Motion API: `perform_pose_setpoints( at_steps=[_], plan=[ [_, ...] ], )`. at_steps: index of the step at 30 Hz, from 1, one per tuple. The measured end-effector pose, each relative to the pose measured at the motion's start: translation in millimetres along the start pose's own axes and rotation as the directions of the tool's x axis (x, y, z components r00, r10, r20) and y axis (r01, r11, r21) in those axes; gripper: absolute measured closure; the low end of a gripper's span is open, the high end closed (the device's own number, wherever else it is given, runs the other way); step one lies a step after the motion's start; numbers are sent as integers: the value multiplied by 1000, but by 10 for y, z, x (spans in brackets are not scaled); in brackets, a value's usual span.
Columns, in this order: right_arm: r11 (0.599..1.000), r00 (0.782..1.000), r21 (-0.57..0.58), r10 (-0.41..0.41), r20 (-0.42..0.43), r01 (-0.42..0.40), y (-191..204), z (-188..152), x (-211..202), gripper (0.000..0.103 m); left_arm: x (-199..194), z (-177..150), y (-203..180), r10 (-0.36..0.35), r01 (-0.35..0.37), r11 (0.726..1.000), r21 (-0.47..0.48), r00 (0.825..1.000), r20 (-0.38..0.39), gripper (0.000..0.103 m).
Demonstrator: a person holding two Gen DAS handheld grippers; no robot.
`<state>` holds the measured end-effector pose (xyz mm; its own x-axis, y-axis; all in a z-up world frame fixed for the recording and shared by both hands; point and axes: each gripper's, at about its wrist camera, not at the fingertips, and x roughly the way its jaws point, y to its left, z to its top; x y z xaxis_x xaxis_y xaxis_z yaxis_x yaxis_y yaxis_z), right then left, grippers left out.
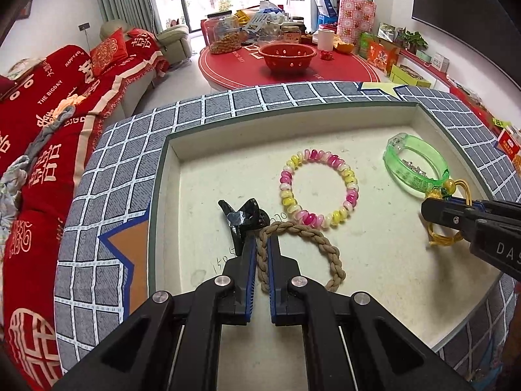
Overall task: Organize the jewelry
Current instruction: 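Lower both held items into the tray box and open both tools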
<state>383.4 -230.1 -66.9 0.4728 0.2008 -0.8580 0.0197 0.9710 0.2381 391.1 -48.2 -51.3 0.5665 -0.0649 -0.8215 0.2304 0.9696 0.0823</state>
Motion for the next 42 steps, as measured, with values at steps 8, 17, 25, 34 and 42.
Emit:
perform_pose_setpoints(
  at_steps=[8,17,25,34,42],
  plan=[
    [1000,1000,11,6,-17,-6,-15,-10,-33,67,-54,-25,17,29,-29,1000,-9,999,15,83],
    [999,1000,30,21,10,-21,-33,6,-152,43,-101,-19,-6,25,-25,1000,0,999,22,83],
    [997,998,60,43,38,-45,-46,-6,-287,43,-138,-12,50,16,-15,1000,-21,999,33,83],
    [994,996,85,65,63,-70,-74,-39,-458,38,-238,13,81,14,-10,998,-56,997,70,0],
    [989,994,115,85,70,-93,-138,-91,-554,22,-445,63,61,38,-30,998,-60,990,133,0]
  ],
)
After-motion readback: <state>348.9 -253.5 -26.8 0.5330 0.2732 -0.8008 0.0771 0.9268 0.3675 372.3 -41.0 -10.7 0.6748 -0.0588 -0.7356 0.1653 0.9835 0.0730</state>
